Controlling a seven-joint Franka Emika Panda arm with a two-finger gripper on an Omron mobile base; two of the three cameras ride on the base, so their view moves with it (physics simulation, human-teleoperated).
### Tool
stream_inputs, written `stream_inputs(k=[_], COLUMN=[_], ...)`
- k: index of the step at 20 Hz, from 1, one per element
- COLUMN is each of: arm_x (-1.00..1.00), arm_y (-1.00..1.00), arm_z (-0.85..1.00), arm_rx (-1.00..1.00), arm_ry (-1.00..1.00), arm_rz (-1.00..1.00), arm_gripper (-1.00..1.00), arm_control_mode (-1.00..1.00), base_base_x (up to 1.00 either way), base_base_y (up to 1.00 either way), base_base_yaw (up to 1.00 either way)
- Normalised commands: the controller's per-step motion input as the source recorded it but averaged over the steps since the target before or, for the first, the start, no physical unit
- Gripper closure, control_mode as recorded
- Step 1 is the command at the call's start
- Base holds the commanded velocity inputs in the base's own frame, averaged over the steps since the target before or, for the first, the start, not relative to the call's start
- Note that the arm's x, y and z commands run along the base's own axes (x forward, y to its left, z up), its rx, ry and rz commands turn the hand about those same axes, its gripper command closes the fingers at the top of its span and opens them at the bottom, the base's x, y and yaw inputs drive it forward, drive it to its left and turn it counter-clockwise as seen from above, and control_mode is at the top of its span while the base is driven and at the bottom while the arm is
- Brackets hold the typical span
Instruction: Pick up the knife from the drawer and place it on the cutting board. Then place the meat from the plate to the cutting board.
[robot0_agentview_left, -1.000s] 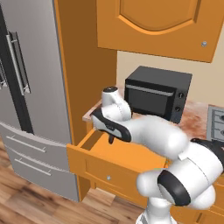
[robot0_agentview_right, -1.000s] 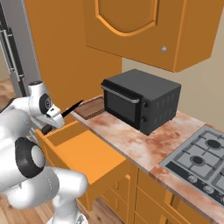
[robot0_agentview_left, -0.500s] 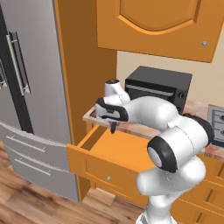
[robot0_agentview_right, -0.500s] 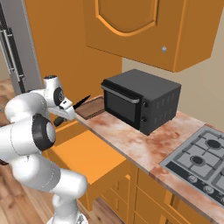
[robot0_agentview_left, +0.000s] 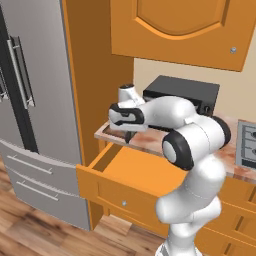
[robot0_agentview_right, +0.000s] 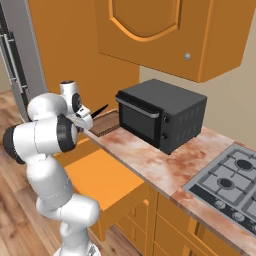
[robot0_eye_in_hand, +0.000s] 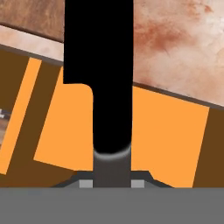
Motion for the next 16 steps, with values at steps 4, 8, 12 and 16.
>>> stream_inputs(k=[4,8,12,16], arm_x=[0.51,0.4,0.5,0.5], arm_y=[0.0,0.0,0.0,-0.03], arm_z=[-0.18,-0.27,-0.13,-0.08], arm_rx=[0.0,0.0,0.0,0.0], arm_ry=[0.03,0.0,0.0,0.0], arm_rz=[0.0,0.0,0.0,0.0], arm_gripper=[1.0,1.0,1.0,1.0], arm_control_mode=[-1.0,-1.0,-1.0,-1.0], base_base_x=[0.0,0.0,0.0,0.0], base_base_y=[0.0,0.0,0.0,0.0], base_base_yaw=[0.0,0.0,0.0,0.0])
